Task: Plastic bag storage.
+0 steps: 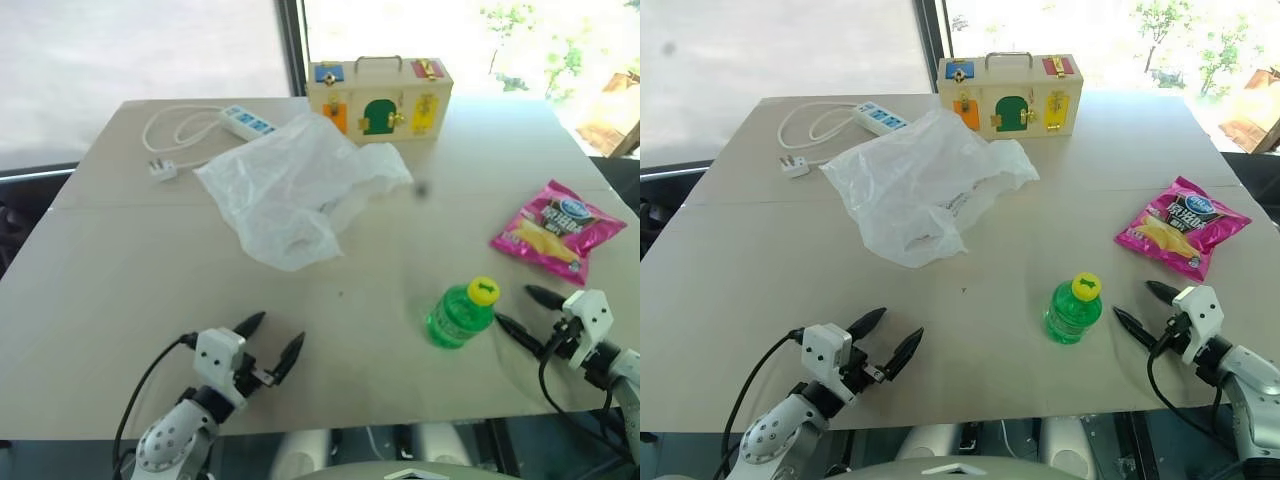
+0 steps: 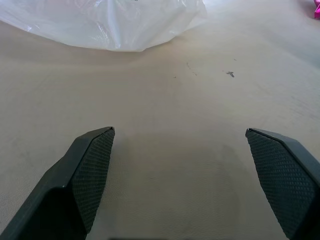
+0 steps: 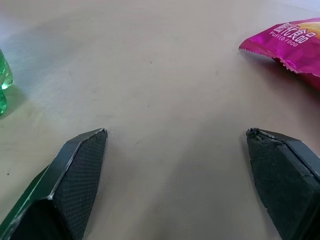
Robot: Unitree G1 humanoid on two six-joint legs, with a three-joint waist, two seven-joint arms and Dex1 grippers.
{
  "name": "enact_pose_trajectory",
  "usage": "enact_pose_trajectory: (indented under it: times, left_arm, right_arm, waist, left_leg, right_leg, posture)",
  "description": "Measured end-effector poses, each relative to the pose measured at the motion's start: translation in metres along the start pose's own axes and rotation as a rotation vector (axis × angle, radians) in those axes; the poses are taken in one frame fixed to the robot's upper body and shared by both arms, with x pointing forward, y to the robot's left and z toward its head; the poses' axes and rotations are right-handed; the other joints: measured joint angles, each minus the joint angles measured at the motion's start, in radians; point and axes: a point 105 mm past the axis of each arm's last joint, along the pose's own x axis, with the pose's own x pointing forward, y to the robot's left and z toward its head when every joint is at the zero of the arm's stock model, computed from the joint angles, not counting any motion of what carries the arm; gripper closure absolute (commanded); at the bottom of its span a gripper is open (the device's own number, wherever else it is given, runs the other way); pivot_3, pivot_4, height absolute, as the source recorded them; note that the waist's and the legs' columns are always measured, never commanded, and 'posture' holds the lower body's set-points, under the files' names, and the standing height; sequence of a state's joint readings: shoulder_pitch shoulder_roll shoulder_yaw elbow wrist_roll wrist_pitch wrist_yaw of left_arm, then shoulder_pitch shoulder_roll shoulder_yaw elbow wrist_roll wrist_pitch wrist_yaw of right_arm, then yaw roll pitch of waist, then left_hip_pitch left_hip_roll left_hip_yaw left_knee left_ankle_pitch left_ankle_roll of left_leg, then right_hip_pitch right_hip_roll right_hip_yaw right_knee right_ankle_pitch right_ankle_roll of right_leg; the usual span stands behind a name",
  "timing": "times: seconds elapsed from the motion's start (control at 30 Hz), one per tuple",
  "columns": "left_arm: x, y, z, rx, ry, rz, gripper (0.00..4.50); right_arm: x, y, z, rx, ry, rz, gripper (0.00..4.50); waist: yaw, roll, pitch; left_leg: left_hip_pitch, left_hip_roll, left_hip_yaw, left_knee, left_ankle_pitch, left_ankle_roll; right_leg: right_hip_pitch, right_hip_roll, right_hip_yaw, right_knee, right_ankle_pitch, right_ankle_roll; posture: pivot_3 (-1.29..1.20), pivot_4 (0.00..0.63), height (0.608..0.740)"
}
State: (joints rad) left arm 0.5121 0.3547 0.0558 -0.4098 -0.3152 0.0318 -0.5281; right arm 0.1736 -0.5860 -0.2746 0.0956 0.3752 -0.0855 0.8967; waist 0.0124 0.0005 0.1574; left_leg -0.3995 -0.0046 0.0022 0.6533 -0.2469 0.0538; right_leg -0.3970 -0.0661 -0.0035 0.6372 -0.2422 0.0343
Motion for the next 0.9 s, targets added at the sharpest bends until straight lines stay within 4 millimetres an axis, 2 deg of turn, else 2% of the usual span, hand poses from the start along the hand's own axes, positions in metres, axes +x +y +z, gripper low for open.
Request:
enact_pose_trajectory:
  times: [0.9]
  left_arm:
    - [0.0039, -0.0003, 0.0019, -0.005, -0.016, -0.009, 0.03]
  right_arm:
    - [-0.0005, -0.0028, -0.0002, -0.029, -0.011, 0.003, 0.00]
  waist:
    - [0.001, -0.001, 0.000]
  left_leg:
    - [0.000, 0.000, 0.000, 0.000, 0.000, 0.000]
  right_leg:
    - [0.000, 0.000, 0.000, 0.000, 0.000, 0.000]
  posture:
    - [0.00, 0.150, 0.740]
